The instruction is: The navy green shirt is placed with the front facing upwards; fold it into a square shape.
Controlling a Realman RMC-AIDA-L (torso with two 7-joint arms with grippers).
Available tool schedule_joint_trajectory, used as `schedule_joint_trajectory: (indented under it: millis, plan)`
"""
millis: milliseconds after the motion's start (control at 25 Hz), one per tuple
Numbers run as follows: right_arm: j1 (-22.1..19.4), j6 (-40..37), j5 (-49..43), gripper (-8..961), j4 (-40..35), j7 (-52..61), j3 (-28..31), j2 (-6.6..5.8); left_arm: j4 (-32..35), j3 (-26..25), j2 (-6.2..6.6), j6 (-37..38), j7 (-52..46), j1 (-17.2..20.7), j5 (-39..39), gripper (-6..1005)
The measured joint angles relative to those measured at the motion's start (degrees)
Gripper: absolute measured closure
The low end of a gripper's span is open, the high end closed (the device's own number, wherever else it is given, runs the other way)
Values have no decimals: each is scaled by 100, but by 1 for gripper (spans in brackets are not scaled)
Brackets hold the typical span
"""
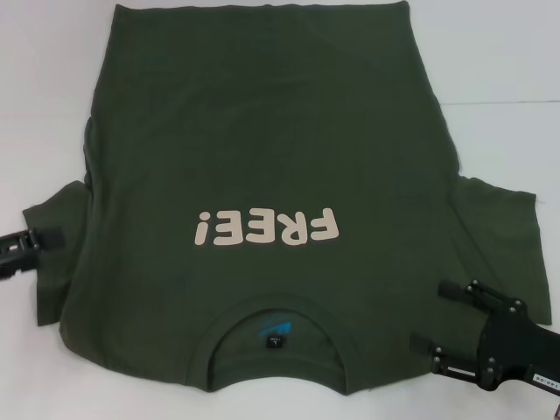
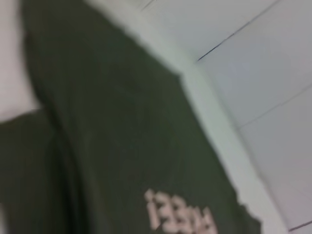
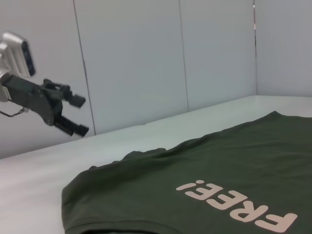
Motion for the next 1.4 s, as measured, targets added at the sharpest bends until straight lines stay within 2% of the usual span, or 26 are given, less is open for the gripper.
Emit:
schedule_joint_trajectory:
  millis: [80, 240, 520, 800, 1400]
  plan:
    - [1, -1, 0, 30, 0, 4, -5, 0, 88, 5, 75, -35, -319, -141, 427, 74]
    - [8, -5, -12, 30, 0, 5, -31, 0, 159, 59, 136, -378, -537, -324, 1023, 77]
    - [9, -22, -27, 29, 0, 15, -11, 0, 156, 426, 117, -1030, -627, -371, 1453, 83]
    - [18, -3, -27, 29, 0, 15, -13, 0, 59, 560, 50, -1335, -591, -381, 1507, 85]
    - [18, 8, -13, 31, 0, 15, 5, -9, -242, 701, 34, -1707, -535, -436, 1509, 89]
